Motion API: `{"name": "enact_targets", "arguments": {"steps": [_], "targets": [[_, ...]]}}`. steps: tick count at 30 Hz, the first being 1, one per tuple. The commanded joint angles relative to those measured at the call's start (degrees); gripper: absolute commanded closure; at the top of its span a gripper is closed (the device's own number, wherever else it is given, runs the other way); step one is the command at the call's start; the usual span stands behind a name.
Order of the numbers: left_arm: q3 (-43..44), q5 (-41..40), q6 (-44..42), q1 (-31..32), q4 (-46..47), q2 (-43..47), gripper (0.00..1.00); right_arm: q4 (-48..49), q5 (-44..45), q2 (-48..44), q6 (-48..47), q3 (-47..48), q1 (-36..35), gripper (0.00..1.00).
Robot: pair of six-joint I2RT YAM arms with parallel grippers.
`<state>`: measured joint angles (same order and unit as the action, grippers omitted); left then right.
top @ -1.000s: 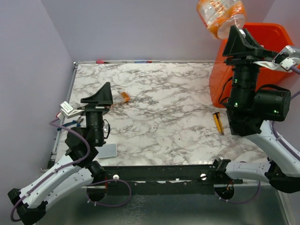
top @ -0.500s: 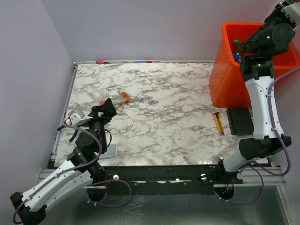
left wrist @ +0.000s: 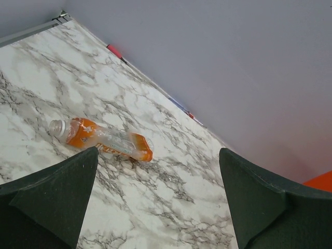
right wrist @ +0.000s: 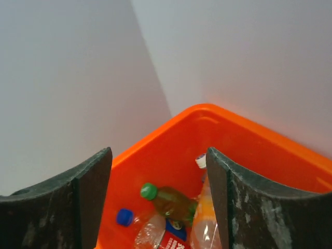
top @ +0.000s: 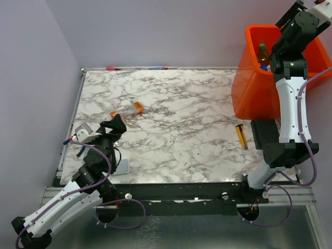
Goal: Put the plastic bottles in the bin
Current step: Place the plastic bottle in the trash bin.
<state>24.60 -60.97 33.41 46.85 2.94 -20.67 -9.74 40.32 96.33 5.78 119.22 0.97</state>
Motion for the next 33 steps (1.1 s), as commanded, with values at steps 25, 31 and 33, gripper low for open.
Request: {"name": "enact_targets", "arguments": {"steps": [25,31,33], "targets": [[11.35,26.57,44.51,-26.96,-14.78,-36.11,0.01,19.79,-54.26,-32.23,28.57,-70.45,-32.34,0.02],[10.52,20.94,58.25,-26.84,-6.55,-45.49,0.01,23.99,-55.41,-35.45,30.58,-79.43,-32.92,0.02],[11.19,18.99,61.14,-26.89,-5.52,-49.14,0.01,24.67,-55.73,-36.86,30.81,-81.11,-32.9,0.02]]}}
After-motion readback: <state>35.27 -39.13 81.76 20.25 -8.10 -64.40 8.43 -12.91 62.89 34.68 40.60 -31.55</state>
